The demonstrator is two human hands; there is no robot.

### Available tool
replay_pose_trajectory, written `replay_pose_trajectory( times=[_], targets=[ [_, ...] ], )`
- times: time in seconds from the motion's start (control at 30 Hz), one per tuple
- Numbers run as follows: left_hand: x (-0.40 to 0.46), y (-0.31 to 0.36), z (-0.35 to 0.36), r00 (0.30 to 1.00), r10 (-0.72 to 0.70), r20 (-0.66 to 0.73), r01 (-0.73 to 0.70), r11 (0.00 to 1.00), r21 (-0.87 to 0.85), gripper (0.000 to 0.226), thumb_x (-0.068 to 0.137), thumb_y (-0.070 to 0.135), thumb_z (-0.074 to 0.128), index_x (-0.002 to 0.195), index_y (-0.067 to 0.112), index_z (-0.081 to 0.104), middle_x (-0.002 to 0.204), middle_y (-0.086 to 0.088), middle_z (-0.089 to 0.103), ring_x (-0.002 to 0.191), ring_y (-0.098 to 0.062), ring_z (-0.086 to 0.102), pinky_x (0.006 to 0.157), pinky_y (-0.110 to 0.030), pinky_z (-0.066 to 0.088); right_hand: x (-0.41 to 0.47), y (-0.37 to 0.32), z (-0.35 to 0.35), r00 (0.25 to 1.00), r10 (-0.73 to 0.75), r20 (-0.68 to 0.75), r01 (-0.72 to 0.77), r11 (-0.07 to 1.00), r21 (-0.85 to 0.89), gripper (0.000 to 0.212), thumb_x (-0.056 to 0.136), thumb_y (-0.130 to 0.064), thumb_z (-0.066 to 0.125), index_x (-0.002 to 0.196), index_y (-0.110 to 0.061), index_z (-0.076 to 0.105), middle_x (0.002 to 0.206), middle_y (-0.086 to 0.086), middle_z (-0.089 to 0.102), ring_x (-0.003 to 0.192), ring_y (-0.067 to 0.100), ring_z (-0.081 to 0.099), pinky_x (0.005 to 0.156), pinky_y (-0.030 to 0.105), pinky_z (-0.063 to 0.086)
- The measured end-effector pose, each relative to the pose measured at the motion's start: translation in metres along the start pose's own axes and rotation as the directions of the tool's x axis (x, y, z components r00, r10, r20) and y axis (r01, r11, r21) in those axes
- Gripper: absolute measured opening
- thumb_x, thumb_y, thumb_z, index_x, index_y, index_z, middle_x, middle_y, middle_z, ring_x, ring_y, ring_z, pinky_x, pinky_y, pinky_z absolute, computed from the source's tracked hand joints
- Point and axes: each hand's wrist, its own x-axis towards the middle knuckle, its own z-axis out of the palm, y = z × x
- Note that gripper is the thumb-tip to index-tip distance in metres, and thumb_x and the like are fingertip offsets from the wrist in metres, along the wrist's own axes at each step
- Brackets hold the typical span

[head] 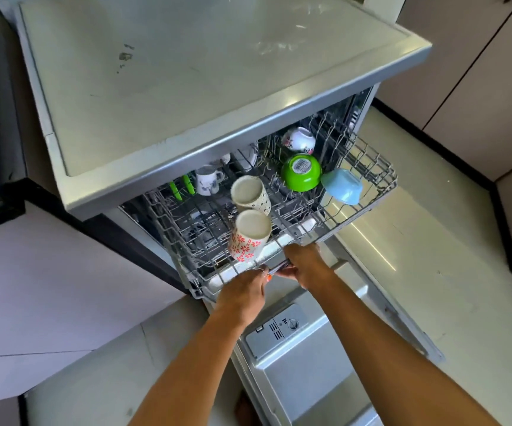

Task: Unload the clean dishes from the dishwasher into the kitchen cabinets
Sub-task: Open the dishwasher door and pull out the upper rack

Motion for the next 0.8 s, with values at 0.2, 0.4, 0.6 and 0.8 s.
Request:
replay_pose_trajectory(
  times=[0.2,0.4,0.6,0.8],
  targets=[
    [-0.026,0.022,0.013,0.999,0.017,0.037,-0.015,0.998,-0.055,0.031,0.103,0.02,0.033,0.127,0.012,0.05,0.112,-0.008,0.065,0.103,-0.02,0.063,0.087,-0.036,0.053,-0.023,0.02,-0.026,0.999,0.03,-0.009,-0.03,0.999,0.044,0.036,0.088,-0.003,0.059,0.114,-0.007,0.033,0.108,0.026,0.059,0.089,0.036,0.067,0.039,0.029,0.054],
    [-0.027,0.036,0.027,0.999,-0.038,-0.024,0.035,0.994,-0.104,0.03,0.101,0.016,0.038,0.126,0.012,0.053,0.116,-0.008,0.065,0.109,-0.019,0.062,0.093,-0.037,0.052,-0.03,0.023,-0.042,0.999,0.0,0.046,-0.003,0.999,0.054,0.047,0.089,-0.005,0.059,0.128,-0.008,0.032,0.106,0.025,0.059,0.076,0.032,0.066,0.042,0.03,0.055],
    [-0.026,0.039,0.027,0.995,-0.097,0.008,0.097,0.992,-0.081,0.035,0.103,0.024,0.032,0.131,0.014,0.049,0.118,-0.009,0.063,0.113,-0.022,0.06,0.094,-0.039,0.05,-0.026,0.028,-0.044,0.997,-0.015,0.074,0.016,1.0,-0.014,0.05,0.09,-0.005,0.058,0.133,-0.005,0.034,0.093,0.018,0.059,0.071,0.023,0.063,0.047,0.028,0.055],
    [-0.026,0.045,0.014,0.982,-0.169,0.079,0.155,0.975,0.16,0.038,0.102,0.035,0.028,0.123,0.015,0.052,0.115,-0.011,0.062,0.109,-0.026,0.059,0.09,-0.041,0.049,-0.027,0.023,-0.051,0.997,-0.065,0.051,0.076,0.961,-0.265,0.057,0.091,-0.014,0.059,0.14,0.001,0.033,0.087,0.011,0.055,0.069,0.016,0.055,0.053,0.024,0.054]
  ],
)
